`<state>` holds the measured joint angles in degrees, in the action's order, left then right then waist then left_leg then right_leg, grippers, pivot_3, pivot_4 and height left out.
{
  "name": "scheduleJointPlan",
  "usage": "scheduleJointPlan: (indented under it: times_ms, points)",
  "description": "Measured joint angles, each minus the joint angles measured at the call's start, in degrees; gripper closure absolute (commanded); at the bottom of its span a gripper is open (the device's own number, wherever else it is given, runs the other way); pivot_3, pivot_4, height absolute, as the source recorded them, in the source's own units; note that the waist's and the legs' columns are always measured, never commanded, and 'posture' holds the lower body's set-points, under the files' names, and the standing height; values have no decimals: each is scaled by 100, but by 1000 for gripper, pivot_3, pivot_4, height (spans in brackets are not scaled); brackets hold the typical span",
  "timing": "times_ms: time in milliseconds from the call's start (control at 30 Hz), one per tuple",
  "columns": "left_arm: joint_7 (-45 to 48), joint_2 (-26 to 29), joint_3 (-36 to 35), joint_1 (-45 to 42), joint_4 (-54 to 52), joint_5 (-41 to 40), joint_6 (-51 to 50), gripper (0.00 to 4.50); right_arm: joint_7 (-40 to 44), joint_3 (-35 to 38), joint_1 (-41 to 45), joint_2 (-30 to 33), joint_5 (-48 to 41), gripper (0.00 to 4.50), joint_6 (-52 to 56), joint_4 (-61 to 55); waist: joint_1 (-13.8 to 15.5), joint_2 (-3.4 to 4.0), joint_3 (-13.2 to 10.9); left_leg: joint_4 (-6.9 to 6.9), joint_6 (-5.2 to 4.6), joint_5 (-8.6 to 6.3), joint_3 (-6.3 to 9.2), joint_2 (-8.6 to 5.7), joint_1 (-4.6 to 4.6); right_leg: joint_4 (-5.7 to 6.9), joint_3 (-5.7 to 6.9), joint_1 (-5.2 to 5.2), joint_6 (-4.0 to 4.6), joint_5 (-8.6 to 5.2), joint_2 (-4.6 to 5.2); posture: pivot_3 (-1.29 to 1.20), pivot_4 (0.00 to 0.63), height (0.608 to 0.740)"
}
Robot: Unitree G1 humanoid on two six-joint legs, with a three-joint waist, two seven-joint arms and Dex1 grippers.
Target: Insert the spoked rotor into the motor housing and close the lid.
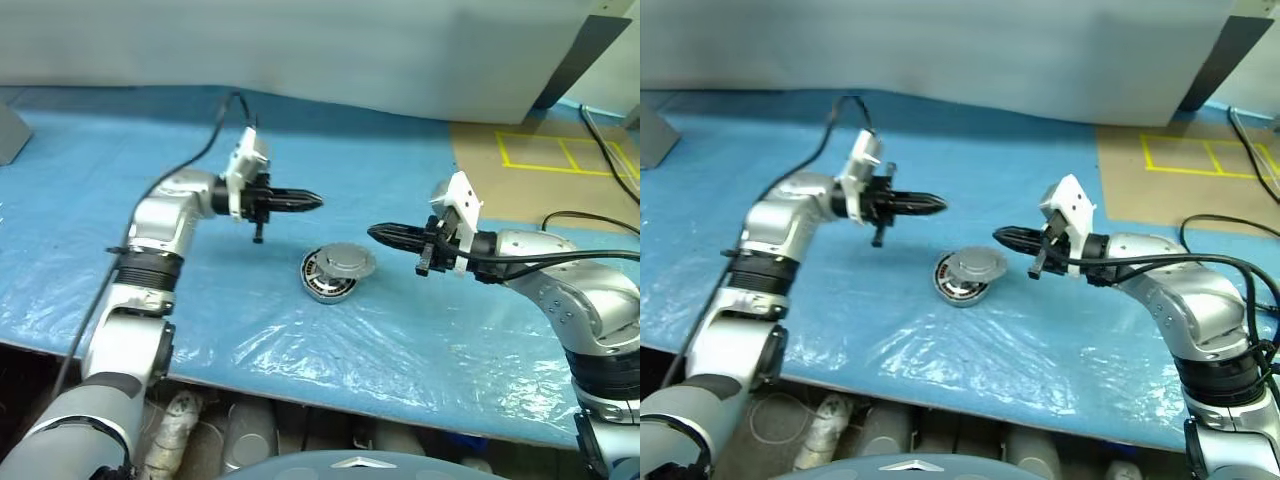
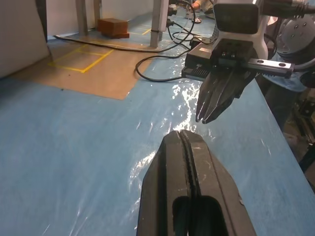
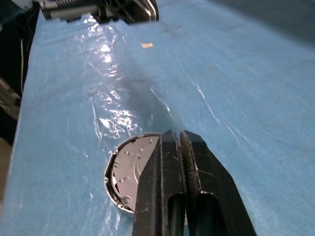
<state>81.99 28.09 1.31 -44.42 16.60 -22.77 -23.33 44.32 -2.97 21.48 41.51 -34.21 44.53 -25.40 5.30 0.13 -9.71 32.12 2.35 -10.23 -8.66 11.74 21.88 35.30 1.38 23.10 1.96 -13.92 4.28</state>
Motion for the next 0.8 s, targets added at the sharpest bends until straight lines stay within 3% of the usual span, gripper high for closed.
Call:
scheduleJointPlan:
  times_ms: [200,500,600,700,800]
  points:
    - [-246,557,-26,1236,-683,-7,-72,4500,376,-478,69,-231,238,1607,-282,373,24,2,-2,3,3,-2,2,5,28,5,7,21,-1,1,-3,0,150,740]
    - [-682,595,-78,1701,-1764,-263,-240,4500,791,-987,636,-577,867,1607,-834,1406,-3,1,-4,35,-2,1,-2,7,11,36,-4,15,16,-9,0,0,150,740]
    - [-757,624,-80,1756,-1823,-305,-302,4500,862,-1097,656,-642,1161,1075,-1119,1737,-1,2,-4,39,-2,1,-3,6,13,36,-6,15,16,-9,1,0,150,740]
    - [-823,651,-82,1757,-1823,-341,-363,4500,963,-1136,659,-709,1335,37,-1295,1961,-1,2,-4,40,-3,1,-4,5,15,35,-7,15,15,-9,1,0,150,740]
    - [-923,651,-84,1757,-1823,-405,-420,4500,968,-1211,659,-779,1520,37,-1379,2018,-1,1,-4,38,-3,2,-3,6,14,37,-5,16,16,-9,0,0,150,740]
